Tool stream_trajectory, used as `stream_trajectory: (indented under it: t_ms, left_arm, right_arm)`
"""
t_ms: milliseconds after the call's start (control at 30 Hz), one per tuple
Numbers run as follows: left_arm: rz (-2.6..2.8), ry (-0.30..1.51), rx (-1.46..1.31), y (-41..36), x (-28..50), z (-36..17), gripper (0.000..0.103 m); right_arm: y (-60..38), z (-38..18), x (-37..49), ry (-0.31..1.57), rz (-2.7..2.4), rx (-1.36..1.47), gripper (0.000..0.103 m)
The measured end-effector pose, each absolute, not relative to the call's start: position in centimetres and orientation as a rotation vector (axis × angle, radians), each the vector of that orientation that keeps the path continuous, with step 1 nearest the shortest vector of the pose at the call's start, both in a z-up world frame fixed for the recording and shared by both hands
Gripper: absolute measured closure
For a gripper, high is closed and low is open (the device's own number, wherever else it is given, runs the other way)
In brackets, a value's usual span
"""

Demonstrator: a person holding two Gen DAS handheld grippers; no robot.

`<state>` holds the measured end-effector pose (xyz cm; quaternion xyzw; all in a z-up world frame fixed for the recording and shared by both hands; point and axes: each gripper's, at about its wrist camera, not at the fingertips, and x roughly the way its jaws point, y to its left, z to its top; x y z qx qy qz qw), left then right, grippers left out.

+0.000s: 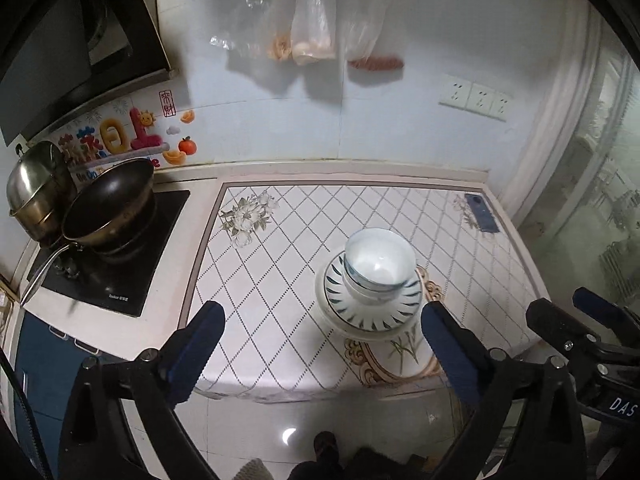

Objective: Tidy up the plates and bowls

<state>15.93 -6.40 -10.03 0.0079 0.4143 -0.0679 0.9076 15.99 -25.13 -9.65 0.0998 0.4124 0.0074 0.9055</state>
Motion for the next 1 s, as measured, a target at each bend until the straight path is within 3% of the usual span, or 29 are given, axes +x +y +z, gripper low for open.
stream_trajectory:
  t_ms: [1000]
  left_arm:
    - [-0.025,0.677,0.007,-6.3,-0.3,-5.2,0.0]
  right_arm:
    - [-24.8,-2.8,-2.3,0.672,0.015,0.125,0.0]
